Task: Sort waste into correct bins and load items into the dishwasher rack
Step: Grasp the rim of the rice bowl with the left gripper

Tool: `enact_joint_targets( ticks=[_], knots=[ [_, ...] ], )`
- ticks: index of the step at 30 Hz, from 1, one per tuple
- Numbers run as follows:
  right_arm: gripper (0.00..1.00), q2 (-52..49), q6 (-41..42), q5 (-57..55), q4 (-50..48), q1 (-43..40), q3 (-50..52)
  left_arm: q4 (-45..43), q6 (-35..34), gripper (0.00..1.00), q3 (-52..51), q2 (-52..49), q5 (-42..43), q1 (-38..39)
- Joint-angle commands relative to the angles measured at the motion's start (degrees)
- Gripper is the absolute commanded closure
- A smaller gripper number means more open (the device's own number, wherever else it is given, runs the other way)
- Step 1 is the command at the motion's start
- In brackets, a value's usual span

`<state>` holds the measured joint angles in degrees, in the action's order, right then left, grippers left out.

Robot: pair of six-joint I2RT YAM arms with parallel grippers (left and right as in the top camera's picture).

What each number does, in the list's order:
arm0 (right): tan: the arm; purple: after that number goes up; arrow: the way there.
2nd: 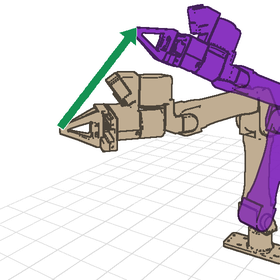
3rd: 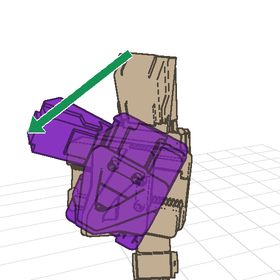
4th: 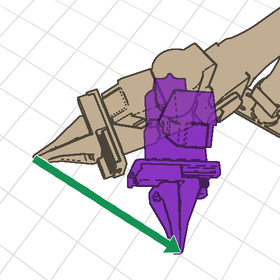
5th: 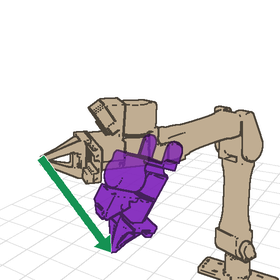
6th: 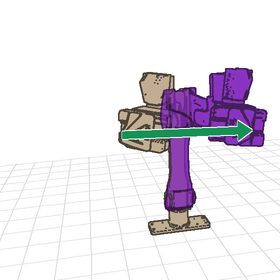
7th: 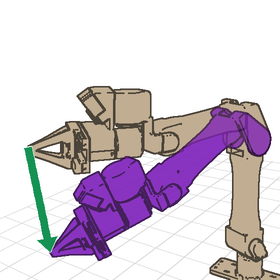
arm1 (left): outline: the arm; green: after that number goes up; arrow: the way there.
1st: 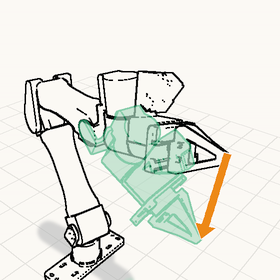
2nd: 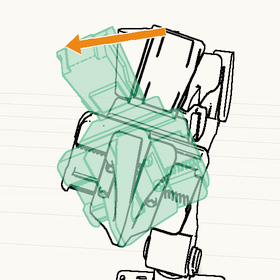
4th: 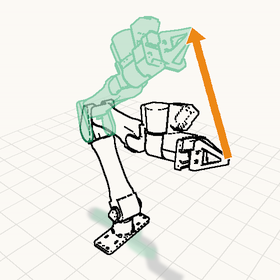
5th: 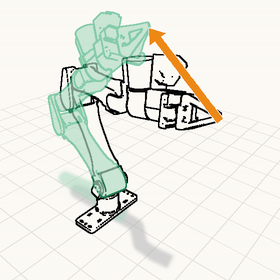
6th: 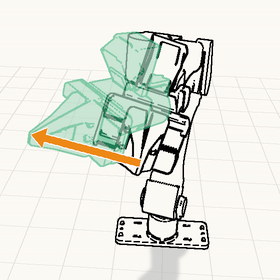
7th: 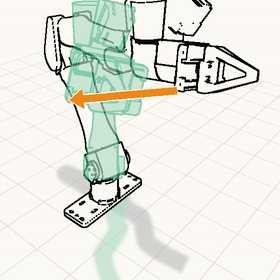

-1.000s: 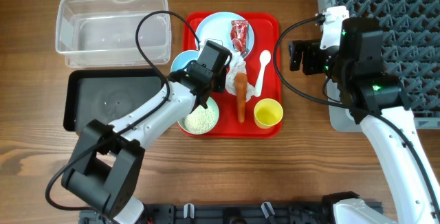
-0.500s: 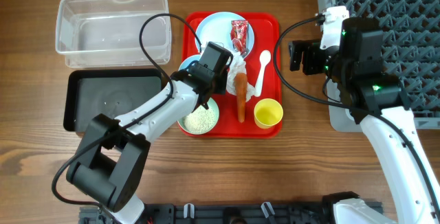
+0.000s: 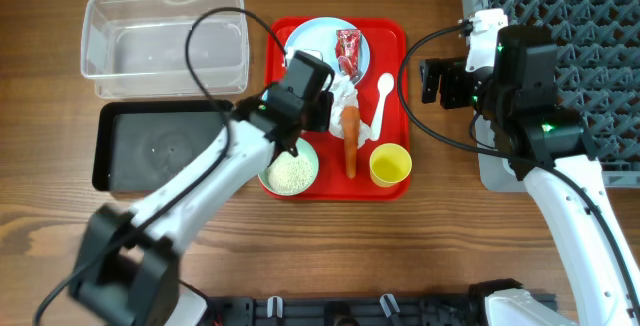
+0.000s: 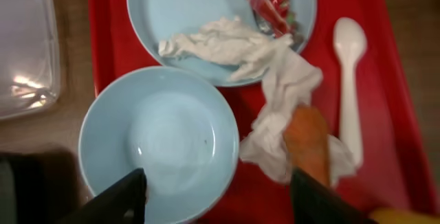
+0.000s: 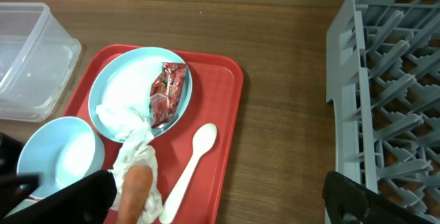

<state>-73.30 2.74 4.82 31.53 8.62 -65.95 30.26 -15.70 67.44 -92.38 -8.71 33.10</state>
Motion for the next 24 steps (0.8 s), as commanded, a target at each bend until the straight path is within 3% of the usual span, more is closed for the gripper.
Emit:
enact_joint_targets(
  ticks=[1, 11, 16, 24],
  knots=[
    [0.00, -0.5, 0.3, -1.0, -1.0, -0.2, -1.2, 6.3, 2.0, 0.34, 0.9, 2.1, 9.2, 2.1],
    [0.00, -0.5, 0.3, -1.0, -1.0, -0.2, -1.2, 18.2, 0.2, 0.49, 0.9, -3.1, 11.6, 6.8],
    [0.00, -0.5, 0.3, -1.0, -0.9, -0.2, -1.2, 18.6, 0.0, 0.51, 0.3, -6.0, 11.7, 6.9],
    [0.00, -0.5, 0.3, -1.0, -0.9, -0.2, -1.2, 17.0, -0.4, 0.62, -1.1, -12.6, 11.5, 6.9]
  ],
)
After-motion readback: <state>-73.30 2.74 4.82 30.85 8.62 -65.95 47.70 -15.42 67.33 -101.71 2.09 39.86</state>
